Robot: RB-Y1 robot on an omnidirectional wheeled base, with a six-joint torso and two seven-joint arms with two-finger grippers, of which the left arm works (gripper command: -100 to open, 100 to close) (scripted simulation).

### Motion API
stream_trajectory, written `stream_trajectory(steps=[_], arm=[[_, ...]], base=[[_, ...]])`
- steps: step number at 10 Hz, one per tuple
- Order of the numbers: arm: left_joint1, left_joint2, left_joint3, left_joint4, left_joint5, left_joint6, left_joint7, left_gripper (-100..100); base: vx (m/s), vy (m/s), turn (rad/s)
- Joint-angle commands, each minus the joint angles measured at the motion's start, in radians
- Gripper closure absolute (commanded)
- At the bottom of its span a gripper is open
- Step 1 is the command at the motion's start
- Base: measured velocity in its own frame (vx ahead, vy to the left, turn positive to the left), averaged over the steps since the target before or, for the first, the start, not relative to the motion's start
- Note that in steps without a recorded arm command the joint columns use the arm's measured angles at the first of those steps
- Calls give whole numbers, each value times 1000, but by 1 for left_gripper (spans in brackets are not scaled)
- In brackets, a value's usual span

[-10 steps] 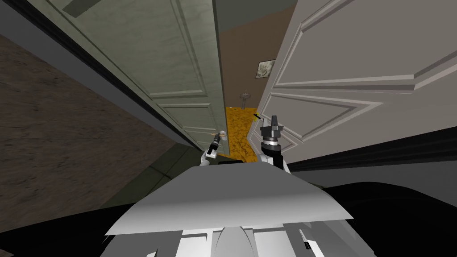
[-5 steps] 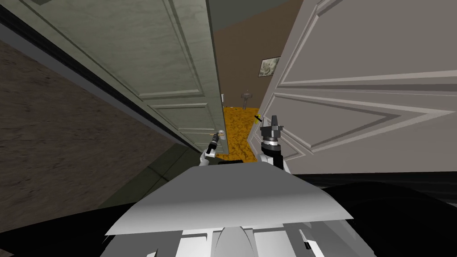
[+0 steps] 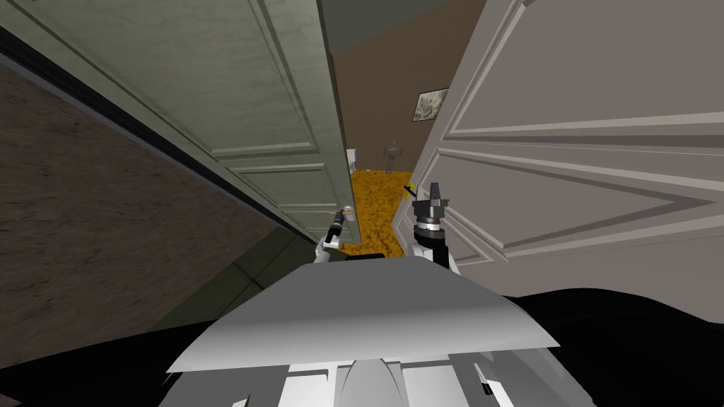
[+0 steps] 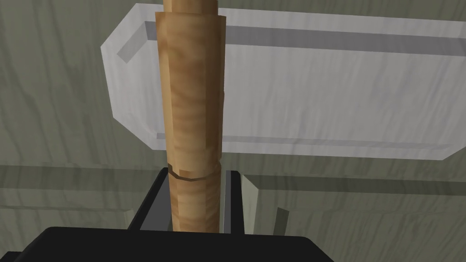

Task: Push the door open

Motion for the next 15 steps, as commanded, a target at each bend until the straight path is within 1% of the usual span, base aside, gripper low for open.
stream_trajectory(steps=[1, 2, 3, 6, 7, 8, 9, 12, 14, 15], arm=[[-12, 2, 35, 2, 2, 3, -9, 100], [-14, 0, 45, 5, 3, 3, -11, 100], [-17, -3, 64, 11, 4, 4, -16, 100], [-23, -8, 91, 19, 6, 4, -22, 100], [-27, -11, 108, 24, 7, 5, -26, 100], [-28, -13, 116, 27, 8, 5, -28, 100], [-31, -16, 132, 31, 9, 5, -32, 100], [-39, -25, 169, 42, 12, 6, -41, 100], [-43, -29, 186, 47, 13, 6, -45, 100], [-38, -28, 181, 46, 13, 9, -44, 100]], base=[[141, -131, 95], [132, -113, 66], [123, -111, 82], [111, -104, 60], [130, -114, 59], [120, -122, 81], [115, -137, 94], [177, -141, 82], [163, -101, 61], [75, -33, 28]])
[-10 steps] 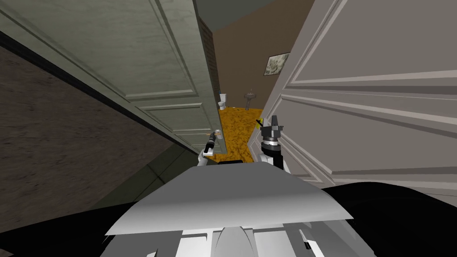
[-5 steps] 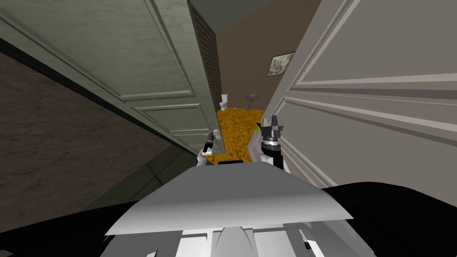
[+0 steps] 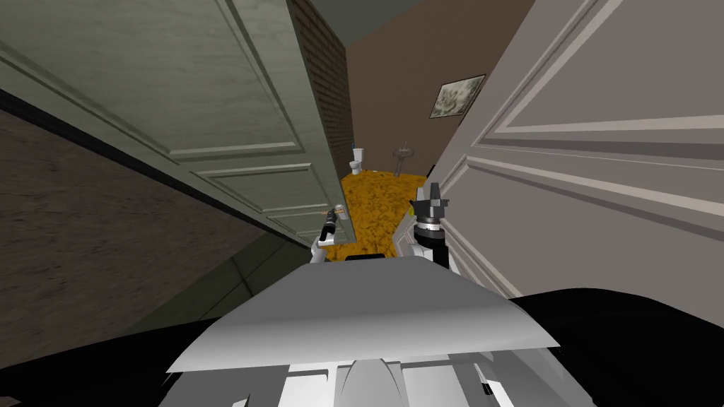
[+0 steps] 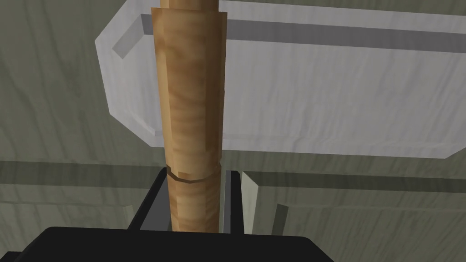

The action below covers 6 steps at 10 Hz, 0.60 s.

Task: Push the door open

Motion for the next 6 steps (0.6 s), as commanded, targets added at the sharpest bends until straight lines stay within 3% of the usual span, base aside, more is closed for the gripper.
stream_trajectory(steps=[1, 6], arm=[[2, 9, 6, -3, 6, 0, -12, 100], [5, 21, 19, -8, 18, 0, -39, 100]], base=[[122, 25, 112], [181, 37, 88]])
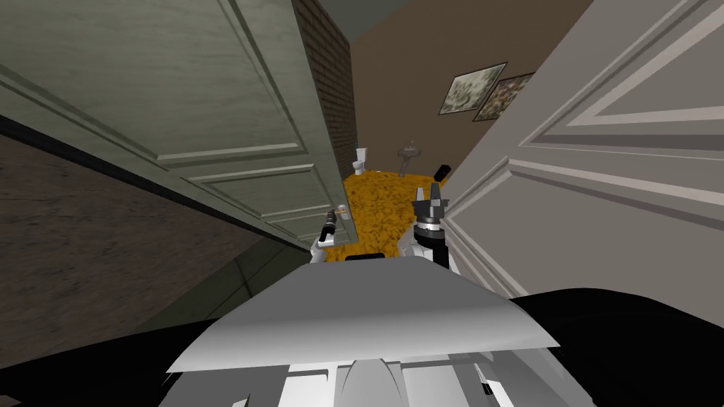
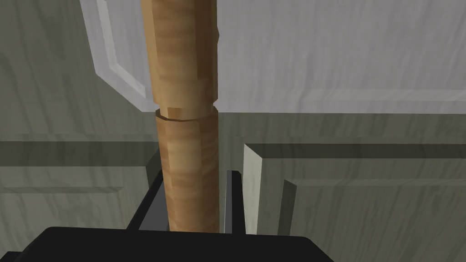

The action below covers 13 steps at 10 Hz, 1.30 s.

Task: Push the door open

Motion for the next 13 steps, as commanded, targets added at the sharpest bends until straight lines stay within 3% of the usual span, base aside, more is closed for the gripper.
stream_trajectory(steps=[1, 8, 9, 13], arm=[[-8, 20, 28, 1, 8, -5, -12, 100], [-1, 19, 53, -10, 32, -5, -64, 100], [13, 14, 6, -25, 42, -2, -73, -100], [29, 9, -69, -37, 71, -3, -113, -100]], base=[[178, 45, 83], [184, 29, 149], [97, -14, 286], [-40, -47, 177]])
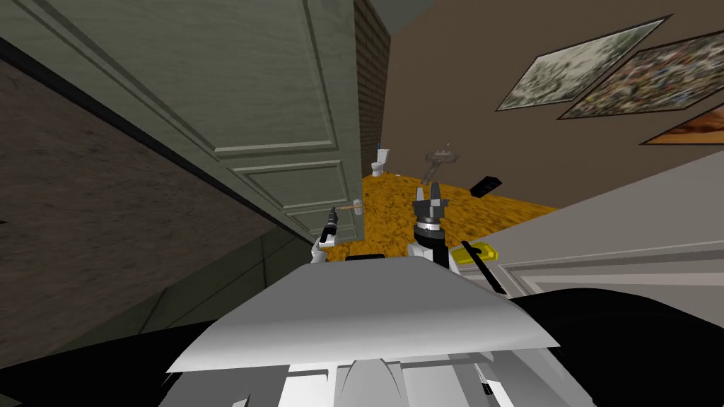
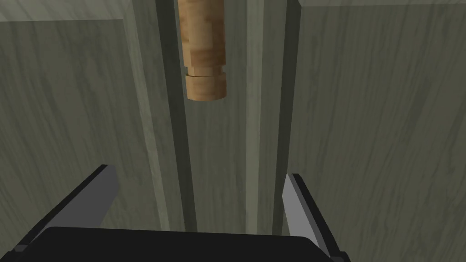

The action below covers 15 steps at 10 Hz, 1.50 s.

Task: Push the door open

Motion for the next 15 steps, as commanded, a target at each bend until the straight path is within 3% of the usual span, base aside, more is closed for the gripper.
stream_trajectory(steps=[1, 8, 15], arm=[[6, -3, -30, -4, 12, -1, -17, -100], [36, -28, -177, -29, 70, -3, -95, -100], [65, -71, -319, -53, 127, -4, -171, -100]], base=[[-13, -48, 205], [-15, -42, 197], [-23, -45, 199]])
